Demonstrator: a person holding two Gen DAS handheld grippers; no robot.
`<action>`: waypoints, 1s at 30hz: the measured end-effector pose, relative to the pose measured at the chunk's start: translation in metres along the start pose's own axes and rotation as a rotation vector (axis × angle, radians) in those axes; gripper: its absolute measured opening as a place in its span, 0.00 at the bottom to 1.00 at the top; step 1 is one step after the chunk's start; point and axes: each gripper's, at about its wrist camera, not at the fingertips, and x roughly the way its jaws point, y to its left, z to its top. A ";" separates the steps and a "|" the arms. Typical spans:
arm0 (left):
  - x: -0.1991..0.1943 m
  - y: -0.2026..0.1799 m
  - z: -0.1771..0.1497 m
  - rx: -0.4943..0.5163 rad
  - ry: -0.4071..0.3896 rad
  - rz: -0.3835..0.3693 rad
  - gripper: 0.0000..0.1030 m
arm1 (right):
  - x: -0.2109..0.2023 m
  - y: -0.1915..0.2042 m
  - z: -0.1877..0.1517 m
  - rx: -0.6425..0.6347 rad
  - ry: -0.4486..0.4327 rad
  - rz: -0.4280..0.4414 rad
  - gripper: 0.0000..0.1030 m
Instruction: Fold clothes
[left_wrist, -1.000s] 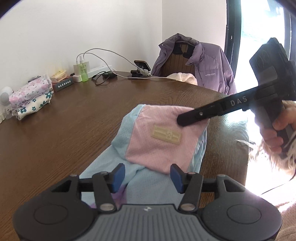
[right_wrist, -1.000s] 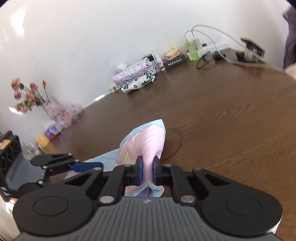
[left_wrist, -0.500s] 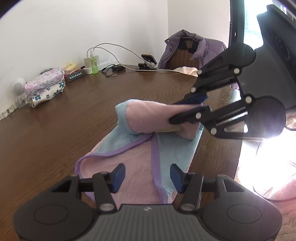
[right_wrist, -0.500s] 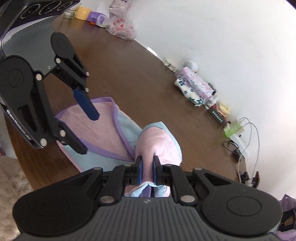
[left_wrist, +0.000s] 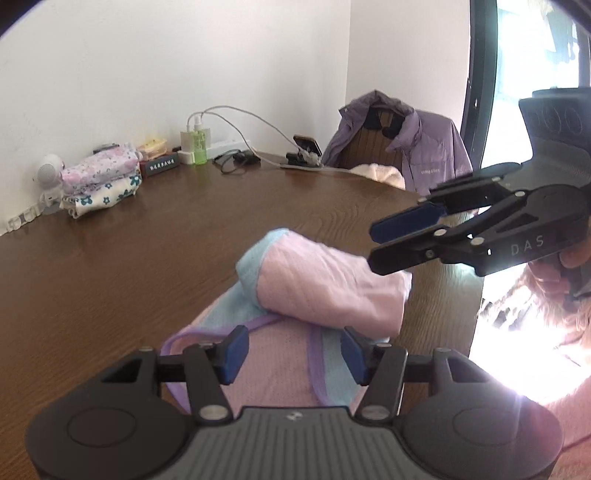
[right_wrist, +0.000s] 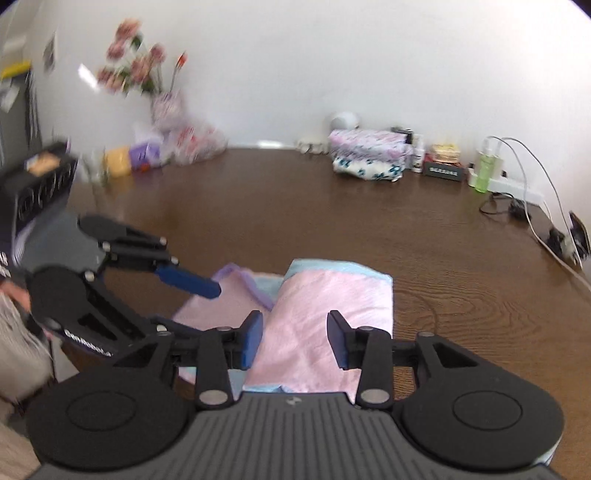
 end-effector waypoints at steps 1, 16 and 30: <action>0.003 0.000 0.007 -0.007 -0.019 -0.001 0.50 | -0.003 -0.007 -0.001 0.020 -0.014 -0.021 0.37; 0.071 0.024 0.022 -0.137 0.072 0.030 0.27 | 0.035 0.000 -0.044 -0.027 0.041 -0.042 0.36; 0.045 -0.027 0.003 0.156 0.146 0.009 0.30 | 0.040 -0.102 -0.051 0.454 0.033 0.170 0.44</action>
